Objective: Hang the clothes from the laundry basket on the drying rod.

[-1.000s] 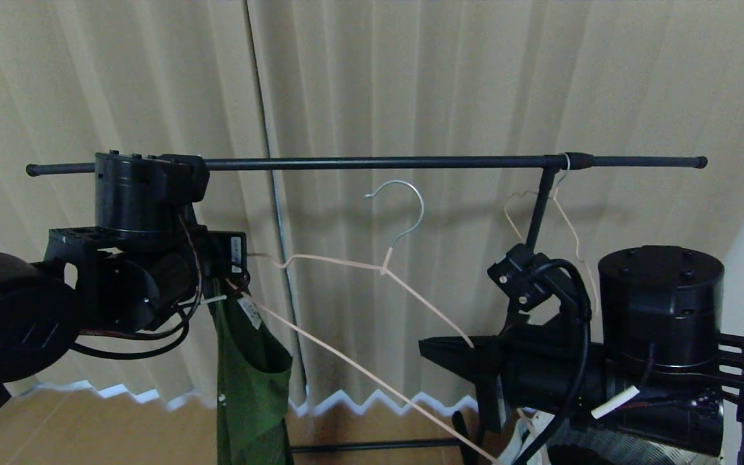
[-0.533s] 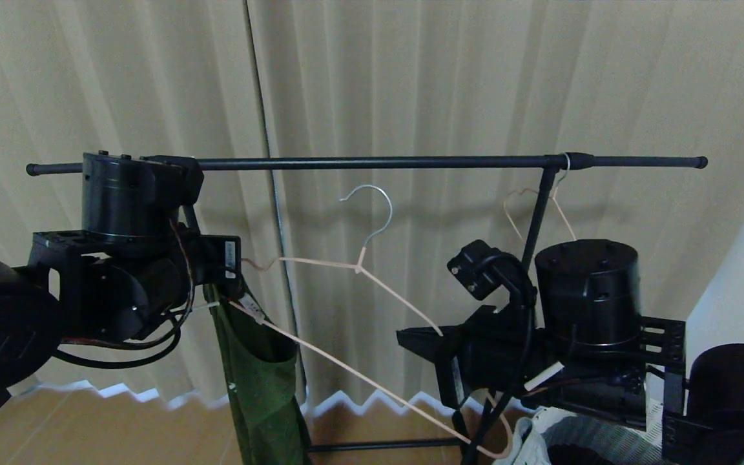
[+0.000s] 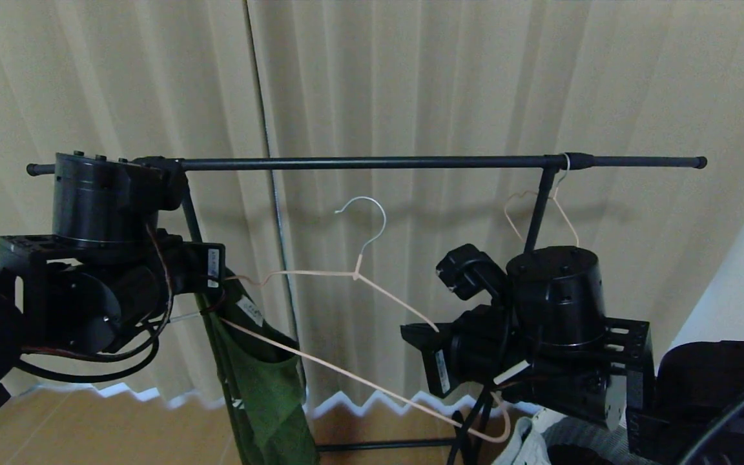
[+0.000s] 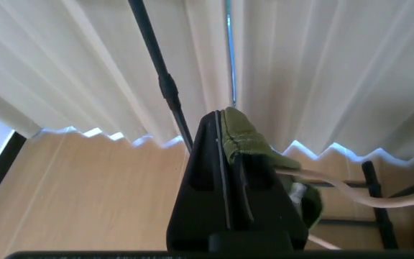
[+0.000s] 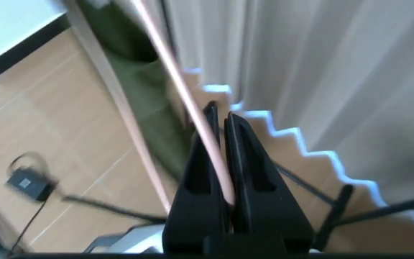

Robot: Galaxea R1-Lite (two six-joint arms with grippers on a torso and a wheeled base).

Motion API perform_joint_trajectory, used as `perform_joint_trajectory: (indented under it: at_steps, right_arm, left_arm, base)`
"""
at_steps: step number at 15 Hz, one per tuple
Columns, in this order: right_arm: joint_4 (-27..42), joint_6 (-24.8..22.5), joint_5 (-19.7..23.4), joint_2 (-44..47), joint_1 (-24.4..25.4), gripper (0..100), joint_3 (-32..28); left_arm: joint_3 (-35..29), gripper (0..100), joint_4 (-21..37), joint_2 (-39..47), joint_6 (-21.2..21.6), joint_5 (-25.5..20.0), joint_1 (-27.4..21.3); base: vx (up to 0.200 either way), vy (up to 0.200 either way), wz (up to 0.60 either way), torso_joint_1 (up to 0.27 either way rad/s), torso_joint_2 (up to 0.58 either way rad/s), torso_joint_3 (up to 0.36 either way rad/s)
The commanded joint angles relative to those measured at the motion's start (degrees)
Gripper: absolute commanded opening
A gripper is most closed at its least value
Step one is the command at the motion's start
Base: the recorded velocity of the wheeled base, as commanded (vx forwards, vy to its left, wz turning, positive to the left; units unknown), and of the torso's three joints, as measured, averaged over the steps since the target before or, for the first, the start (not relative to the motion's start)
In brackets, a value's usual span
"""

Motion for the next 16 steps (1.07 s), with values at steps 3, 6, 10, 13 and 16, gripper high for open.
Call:
perform_joint_trajectory:
  at_steps: [3, 6, 10, 13, 16]
  right_arm:
    - [-0.14, 0.02, -1.96, 1.64, -1.15, 0, -1.16]
    - [0.13, -0.07, -4.33, 3.92, -1.95, 0, -4.15]
    - [1.09, -0.16, -6.53, 6.47, -3.0, 0, -8.02]
    - [1.8, -0.6, -7.4, 7.35, -3.44, 0, -10.22]
    - [3.99, -1.57, -8.2, 8.14, -3.44, 0, -12.68]
  left_arm:
    - [1.1, 0, -0.08, -0.94, -0.02, 0.05, -0.41]
    - [1.1, 0, 0.97, -1.56, 0.86, 0.4, -0.68]
    - [1.1, 0, 5.28, -4.28, 3.32, 0.4, -0.68]
    - [1.1, 0, 5.28, -4.19, 4.46, 0.4, -2.43]
    - [0.74, 0, 5.28, -3.93, 4.46, 0.49, -5.51]
  base:
    - [0.0, 0.0, 0.0, 0.0, 0.0, 0.0]
    - [0.0, 0.0, 0.0, 0.0, 0.0, 0.0]
    - [0.0, 0.0, 0.0, 0.0, 0.0, 0.0]
    - [0.0, 0.0, 0.0, 0.0, 0.0, 0.0]
    - [0.0, 0.0, 0.0, 0.0, 0.0, 0.0]
